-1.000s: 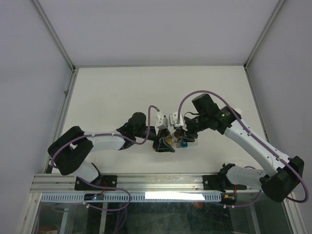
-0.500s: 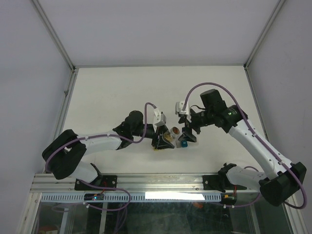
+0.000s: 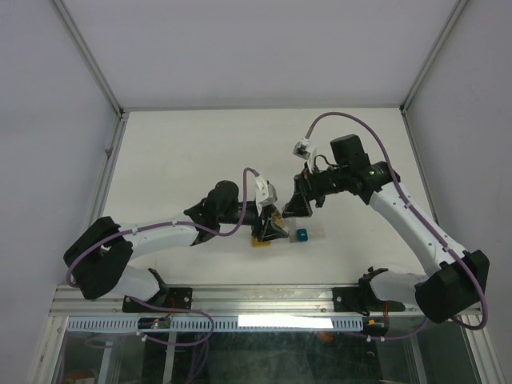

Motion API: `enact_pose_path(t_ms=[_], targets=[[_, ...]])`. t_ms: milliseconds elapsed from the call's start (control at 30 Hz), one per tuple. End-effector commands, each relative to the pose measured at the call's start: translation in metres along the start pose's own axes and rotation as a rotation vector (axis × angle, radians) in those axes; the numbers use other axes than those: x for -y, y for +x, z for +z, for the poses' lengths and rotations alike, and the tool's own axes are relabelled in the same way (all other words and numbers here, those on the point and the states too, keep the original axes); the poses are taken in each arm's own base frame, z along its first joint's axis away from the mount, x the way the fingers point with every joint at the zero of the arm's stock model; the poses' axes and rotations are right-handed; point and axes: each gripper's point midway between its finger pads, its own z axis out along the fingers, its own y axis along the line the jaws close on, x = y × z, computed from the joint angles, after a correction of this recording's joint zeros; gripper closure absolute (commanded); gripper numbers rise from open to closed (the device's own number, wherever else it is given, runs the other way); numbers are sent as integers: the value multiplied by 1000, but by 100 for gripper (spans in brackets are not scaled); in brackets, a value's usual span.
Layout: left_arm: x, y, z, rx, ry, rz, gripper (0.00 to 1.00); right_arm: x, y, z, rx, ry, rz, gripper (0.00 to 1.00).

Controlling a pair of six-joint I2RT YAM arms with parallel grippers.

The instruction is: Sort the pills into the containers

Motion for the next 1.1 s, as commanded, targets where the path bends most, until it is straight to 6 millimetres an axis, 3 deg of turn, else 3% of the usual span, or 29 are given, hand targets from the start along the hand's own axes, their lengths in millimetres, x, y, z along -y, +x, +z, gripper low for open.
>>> enact_pose_path(t_ms=[0, 233, 400, 600, 800, 900, 1067], targets=[[-2, -36, -1, 72, -37, 76, 100, -15, -22, 2, 40, 10, -47, 19], [-1, -43, -3, 88, -44, 87, 100, -4, -14, 5, 10, 77, -67, 46], [7, -46, -11, 137, -28, 85, 100, -4, -5, -3, 35, 52, -52, 77], [18, -59, -20, 223, 17, 80, 100, -11, 10, -7, 59, -7, -88, 86], [21, -57, -14, 211, 61, 61, 100, -20, 5, -9, 73, -64, -172, 92], [21, -51, -10, 189, 84, 48, 100, -24, -4, -8, 72, -72, -352, 94], [17, -42, -4, 150, 100, 29, 100, -31, 4, -16, 42, -132, -1083, 95]])
